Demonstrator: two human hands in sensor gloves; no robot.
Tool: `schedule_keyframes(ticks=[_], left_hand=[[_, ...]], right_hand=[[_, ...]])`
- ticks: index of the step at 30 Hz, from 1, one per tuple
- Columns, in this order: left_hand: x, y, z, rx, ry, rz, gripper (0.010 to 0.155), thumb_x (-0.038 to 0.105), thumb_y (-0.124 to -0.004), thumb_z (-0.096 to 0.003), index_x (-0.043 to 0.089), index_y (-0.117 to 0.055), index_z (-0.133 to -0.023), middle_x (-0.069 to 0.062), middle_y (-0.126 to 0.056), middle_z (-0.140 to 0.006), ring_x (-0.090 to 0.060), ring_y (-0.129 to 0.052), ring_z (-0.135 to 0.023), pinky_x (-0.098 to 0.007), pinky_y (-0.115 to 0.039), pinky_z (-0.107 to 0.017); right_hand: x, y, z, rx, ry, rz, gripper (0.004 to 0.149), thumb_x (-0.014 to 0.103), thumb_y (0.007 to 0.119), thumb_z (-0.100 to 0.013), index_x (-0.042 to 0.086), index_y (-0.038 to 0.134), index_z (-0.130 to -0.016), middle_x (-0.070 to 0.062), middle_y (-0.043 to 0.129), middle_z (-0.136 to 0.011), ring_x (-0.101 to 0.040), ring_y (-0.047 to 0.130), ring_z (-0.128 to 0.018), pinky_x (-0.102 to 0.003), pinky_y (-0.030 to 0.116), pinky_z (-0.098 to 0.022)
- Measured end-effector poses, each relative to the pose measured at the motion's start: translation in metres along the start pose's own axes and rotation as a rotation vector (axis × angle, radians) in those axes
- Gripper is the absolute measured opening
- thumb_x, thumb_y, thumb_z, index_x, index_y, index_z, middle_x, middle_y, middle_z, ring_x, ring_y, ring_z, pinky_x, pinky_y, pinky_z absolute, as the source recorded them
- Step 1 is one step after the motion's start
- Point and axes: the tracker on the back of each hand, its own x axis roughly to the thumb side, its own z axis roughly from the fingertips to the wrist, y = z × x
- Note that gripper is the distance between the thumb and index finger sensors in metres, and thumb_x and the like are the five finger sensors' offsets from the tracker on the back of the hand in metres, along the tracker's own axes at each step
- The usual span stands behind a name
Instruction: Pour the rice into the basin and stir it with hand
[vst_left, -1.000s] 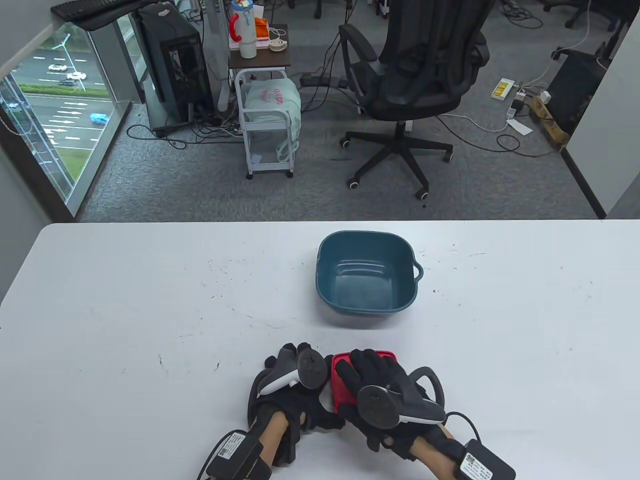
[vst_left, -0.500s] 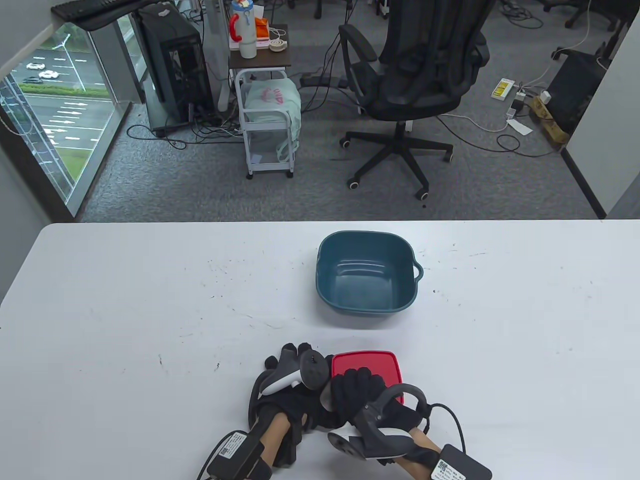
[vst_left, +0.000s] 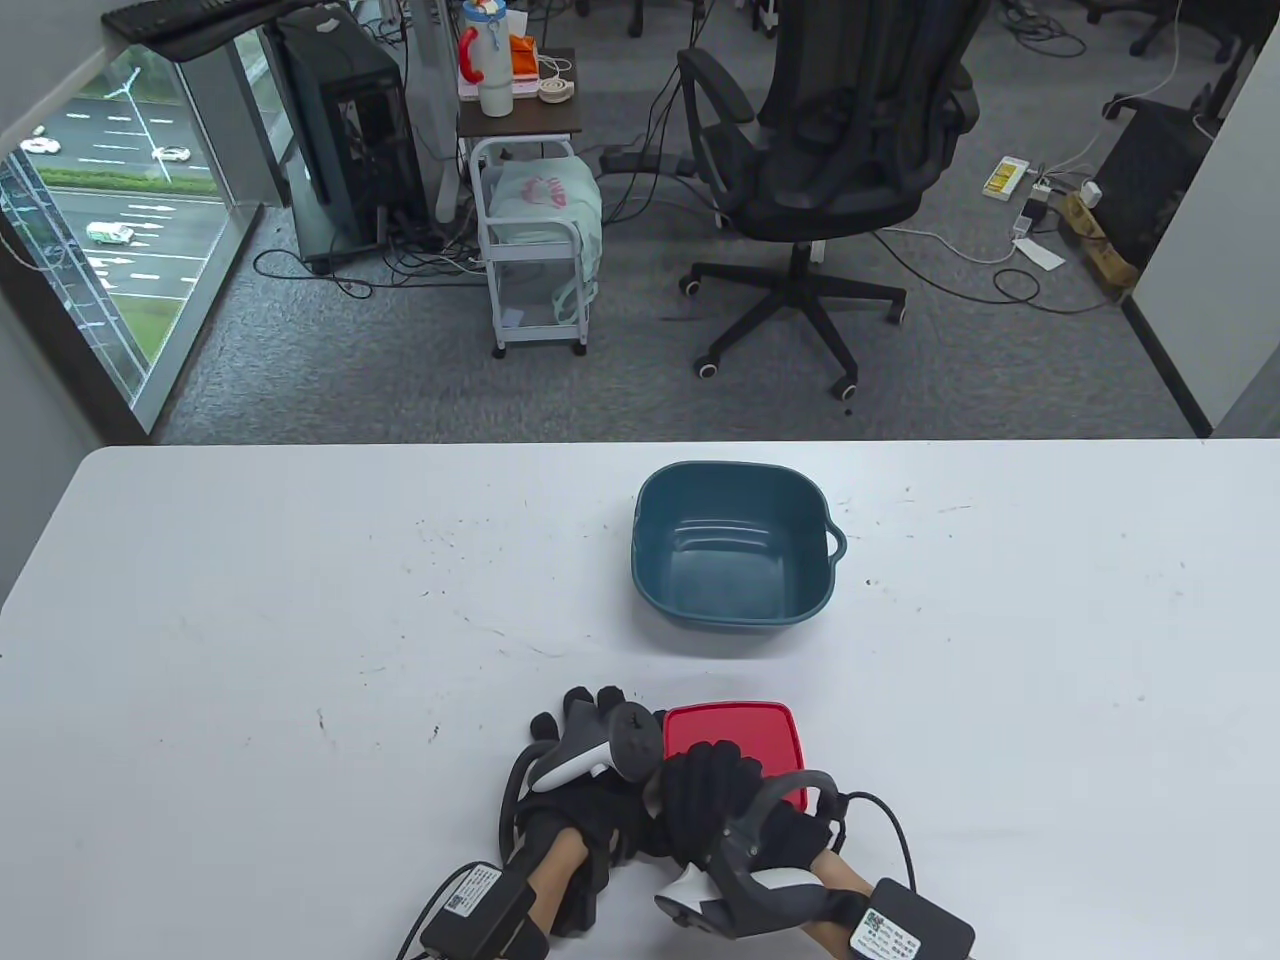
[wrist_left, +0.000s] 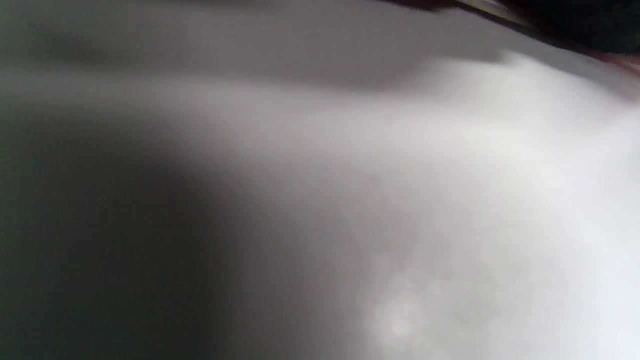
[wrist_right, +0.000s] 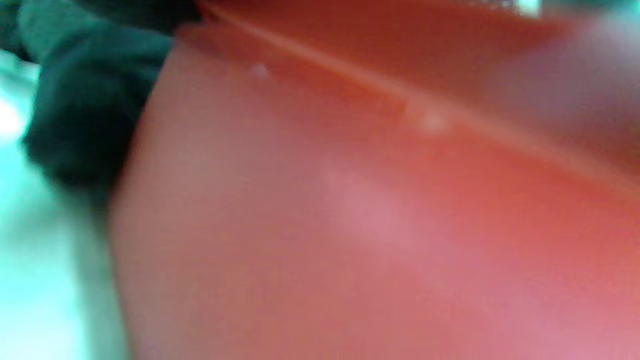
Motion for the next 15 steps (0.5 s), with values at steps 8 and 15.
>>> schedule_keyframes(ticks=[8,15], left_hand=[[0.0,0.0,-0.001,0.002,0.001,0.005,0.127,0.08,-0.076,-0.0164,0.039,0.001,-0.109,-0.024,0.022,-0.107,-0.064,0.018,-0.095,-0.085,0.0,-0.058],[0.0,0.0,-0.001,0.002,0.006,0.0,0.127,0.079,-0.076,-0.0166,0.038,0.001,-0.108,-0.024,0.022,-0.107,-0.064,0.017,-0.095,-0.084,0.0,-0.058]], right_hand=[[-0.011,-0.001,0.009,-0.026,0.13,-0.151,0.058,0.043,0.083,-0.034,-0.003,0.092,-0.069,-0.024,0.106,-0.055,-0.043,0.109,-0.032,-0.049,0.096,-0.014],[-0.055,0.005,0.016,-0.127,0.351,-0.585,0.053,0.041,0.079,-0.036,-0.001,0.094,-0.065,-0.019,0.109,-0.048,-0.038,0.11,-0.027,-0.045,0.095,-0.009]])
